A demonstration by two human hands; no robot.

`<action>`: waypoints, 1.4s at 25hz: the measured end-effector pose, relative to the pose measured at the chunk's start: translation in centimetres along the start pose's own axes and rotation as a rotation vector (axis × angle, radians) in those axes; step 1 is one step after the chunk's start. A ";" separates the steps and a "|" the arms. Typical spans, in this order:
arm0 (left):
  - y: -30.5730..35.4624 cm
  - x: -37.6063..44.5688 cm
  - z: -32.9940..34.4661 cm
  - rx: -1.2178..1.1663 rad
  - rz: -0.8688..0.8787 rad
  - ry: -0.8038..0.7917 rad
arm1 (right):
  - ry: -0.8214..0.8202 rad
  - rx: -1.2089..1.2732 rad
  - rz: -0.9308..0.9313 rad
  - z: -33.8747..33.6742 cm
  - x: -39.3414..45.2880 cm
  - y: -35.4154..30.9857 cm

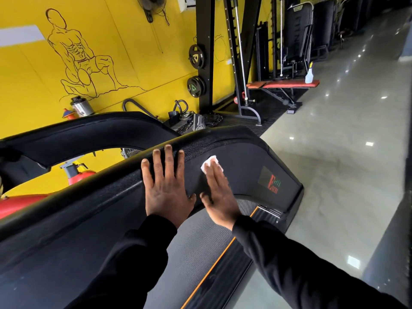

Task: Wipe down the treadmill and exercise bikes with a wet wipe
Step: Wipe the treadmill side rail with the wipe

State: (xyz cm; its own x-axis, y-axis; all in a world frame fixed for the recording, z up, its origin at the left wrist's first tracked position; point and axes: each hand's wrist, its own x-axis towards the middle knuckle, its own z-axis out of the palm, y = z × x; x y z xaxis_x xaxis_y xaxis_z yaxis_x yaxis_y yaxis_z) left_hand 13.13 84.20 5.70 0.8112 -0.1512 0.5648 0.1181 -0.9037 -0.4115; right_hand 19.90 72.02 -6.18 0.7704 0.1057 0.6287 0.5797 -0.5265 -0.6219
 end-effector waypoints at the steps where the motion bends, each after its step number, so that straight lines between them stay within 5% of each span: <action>1: 0.0 0.0 -0.1 0.001 -0.001 -0.009 | 0.039 0.044 0.121 -0.4 0.9 1.0; 3: 0.0 -0.2 -0.1 -0.007 0.000 -0.020 | 0.078 0.143 0.338 -0.8 2.0 0.9; 8: -0.1 -0.1 -0.2 -0.023 0.000 -0.001 | 0.033 0.042 -0.034 -0.6 0.8 0.1; 12: -0.1 -0.3 -0.3 0.009 0.002 -0.025 | 0.119 0.213 0.452 -2.4 5.5 -0.2; 17: -0.4 -0.1 -0.5 -0.030 0.025 0.008 | 0.039 0.077 -0.015 -0.4 1.0 -2.5; 21: -1.9 -1.1 -0.9 -0.093 0.014 0.052 | 0.086 0.212 0.337 -1.8 3.8 -3.3; 25: -3.5 -2.9 -1.3 -0.148 -0.110 0.101 | -0.054 0.024 -0.087 -0.1 -1.1 -2.9; 29: -3.7 -3.3 -0.7 -0.114 -0.082 0.103 | 0.066 0.171 0.364 0.5 0.7 -1.4; 33: -3.6 -2.9 -0.6 -0.092 -0.093 0.109 | -0.040 0.044 0.014 2.2 -2.7 -3.0; 35: -3.6 -2.9 -0.6 -0.086 -0.097 0.100 | -0.017 0.071 0.158 2.2 -2.5 -1.0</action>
State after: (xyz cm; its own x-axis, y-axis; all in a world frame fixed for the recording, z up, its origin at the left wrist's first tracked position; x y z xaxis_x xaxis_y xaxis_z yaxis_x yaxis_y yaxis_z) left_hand 9.99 87.63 5.95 0.7369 -0.0971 0.6690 0.1402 -0.9462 -0.2918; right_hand 18.01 74.17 -8.16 0.8573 0.0413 0.5132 0.4682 -0.4770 -0.7438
